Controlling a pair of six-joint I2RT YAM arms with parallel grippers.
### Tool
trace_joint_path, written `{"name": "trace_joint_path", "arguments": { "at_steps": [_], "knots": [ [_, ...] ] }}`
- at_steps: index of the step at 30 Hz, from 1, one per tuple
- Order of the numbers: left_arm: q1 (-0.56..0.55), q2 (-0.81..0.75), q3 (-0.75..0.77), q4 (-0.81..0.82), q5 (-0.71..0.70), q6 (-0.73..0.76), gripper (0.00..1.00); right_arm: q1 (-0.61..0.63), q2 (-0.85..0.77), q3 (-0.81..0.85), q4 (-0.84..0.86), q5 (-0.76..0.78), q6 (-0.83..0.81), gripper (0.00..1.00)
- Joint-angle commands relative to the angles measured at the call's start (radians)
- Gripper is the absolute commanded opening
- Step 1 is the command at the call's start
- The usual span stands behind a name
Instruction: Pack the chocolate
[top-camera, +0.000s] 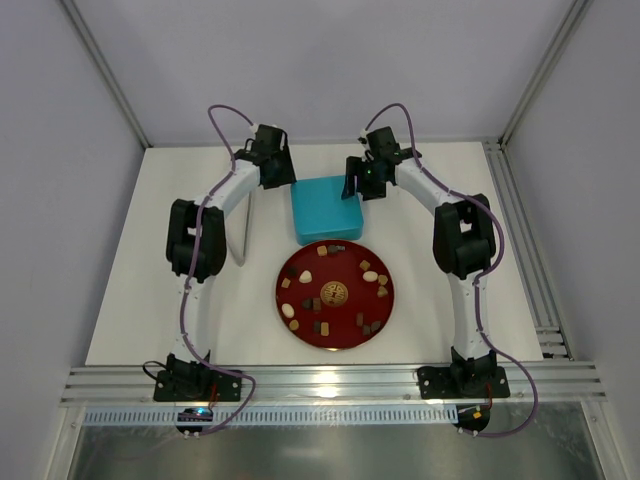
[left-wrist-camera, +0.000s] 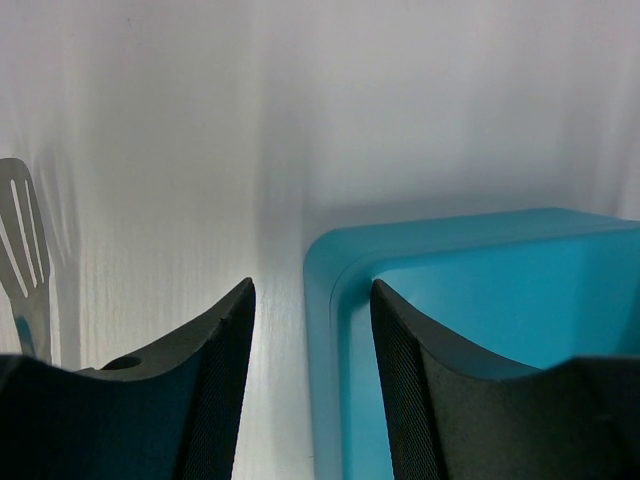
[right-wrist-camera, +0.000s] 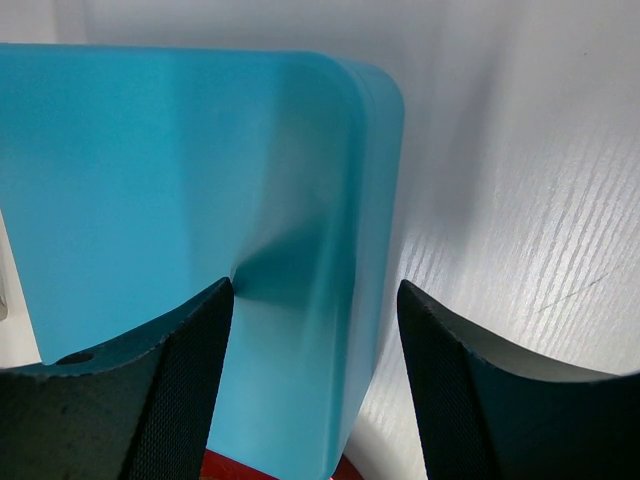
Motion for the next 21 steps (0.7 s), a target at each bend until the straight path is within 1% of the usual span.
{"name": "trace_joint_path", "arguments": {
  "at_steps": [1, 12, 15, 17, 19, 21],
  "knots": [
    [0.006, -0.026, 0.008, -0.027, 0.026, 0.015, 0.50, -0.010, 0.012, 0.021, -0.019, -0.004, 0.007, 0.68],
    [0.033, -0.053, 0.035, -0.033, 0.047, 0.024, 0.51, -0.024, -0.028, 0.035, -0.001, -0.032, 0.020, 0.68],
    [0.035, -0.095, 0.028, -0.027, 0.041, 0.037, 0.54, -0.048, -0.063, 0.000, 0.047, -0.044, 0.050, 0.68],
    [0.035, -0.139, 0.025, -0.031, 0.041, 0.038, 0.54, -0.063, -0.115, -0.026, 0.103, -0.062, 0.067, 0.68],
    [0.035, -0.179, -0.009, -0.036, 0.038, 0.037, 0.54, -0.077, -0.179, -0.068, 0.145, -0.050, 0.077, 0.68],
    [0.035, -0.251, -0.052, -0.051, 0.029, 0.037, 0.54, -0.082, -0.232, -0.118, 0.165, -0.021, 0.078, 0.68]
  ]
}}
